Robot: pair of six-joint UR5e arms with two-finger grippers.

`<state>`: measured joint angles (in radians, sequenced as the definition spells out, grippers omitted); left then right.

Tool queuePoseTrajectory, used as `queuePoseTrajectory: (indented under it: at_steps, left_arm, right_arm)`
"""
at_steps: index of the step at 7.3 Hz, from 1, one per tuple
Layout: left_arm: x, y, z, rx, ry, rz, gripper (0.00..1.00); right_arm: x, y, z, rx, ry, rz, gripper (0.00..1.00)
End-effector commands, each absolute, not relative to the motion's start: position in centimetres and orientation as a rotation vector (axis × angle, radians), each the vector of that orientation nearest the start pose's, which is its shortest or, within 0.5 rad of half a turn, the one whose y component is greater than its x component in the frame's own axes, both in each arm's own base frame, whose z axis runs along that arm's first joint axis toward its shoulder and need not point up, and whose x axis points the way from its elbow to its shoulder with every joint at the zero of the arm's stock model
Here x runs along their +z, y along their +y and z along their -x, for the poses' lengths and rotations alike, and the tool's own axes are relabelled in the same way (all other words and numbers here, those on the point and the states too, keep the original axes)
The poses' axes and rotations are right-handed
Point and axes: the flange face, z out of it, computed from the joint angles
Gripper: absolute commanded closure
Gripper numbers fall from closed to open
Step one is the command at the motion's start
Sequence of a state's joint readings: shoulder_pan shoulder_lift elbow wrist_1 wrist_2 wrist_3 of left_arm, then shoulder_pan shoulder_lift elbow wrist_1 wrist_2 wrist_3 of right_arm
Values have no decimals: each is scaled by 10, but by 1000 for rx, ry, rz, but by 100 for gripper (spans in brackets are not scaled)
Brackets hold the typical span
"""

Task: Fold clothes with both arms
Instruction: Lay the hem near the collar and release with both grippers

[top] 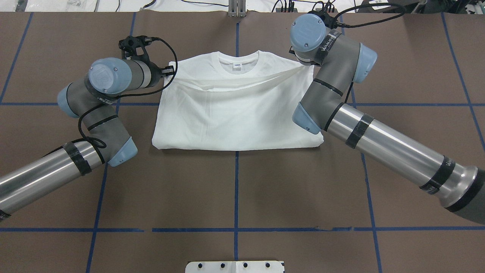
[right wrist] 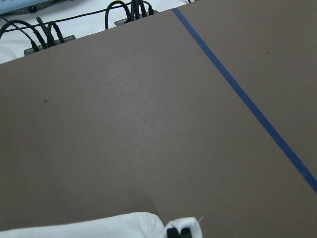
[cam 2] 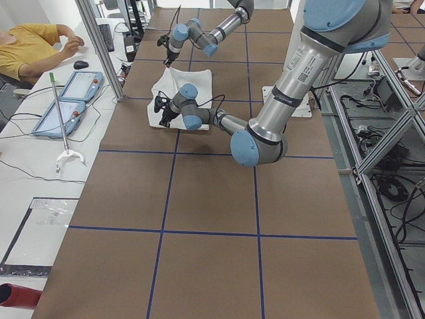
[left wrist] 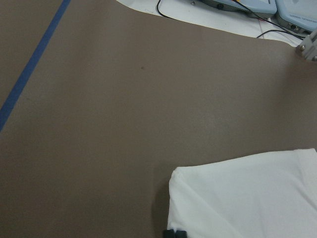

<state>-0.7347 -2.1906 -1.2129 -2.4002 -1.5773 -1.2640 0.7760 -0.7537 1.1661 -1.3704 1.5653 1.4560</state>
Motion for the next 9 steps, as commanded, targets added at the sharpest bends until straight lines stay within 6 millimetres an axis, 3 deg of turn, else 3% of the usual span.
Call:
queuePoseTrajectory:
  at_steps: [1,3,8,9]
  left_arm:
    - [357,-616,-461,-394,989,-570,100]
    - [343,-620,-447,-402,1010,-591,100]
    - [356,-621,-450,-401,986,-579,100]
    - [356,-621,-450,-401,986,-579,90]
  right_arm:
    - [314,-659,480,640,-584,-276,100]
    - [324,-643,461,634,-607,-283,100]
    - [334,-648,458,644,-584,-288,100]
    - [325,-650,459,649,-597,-290,77]
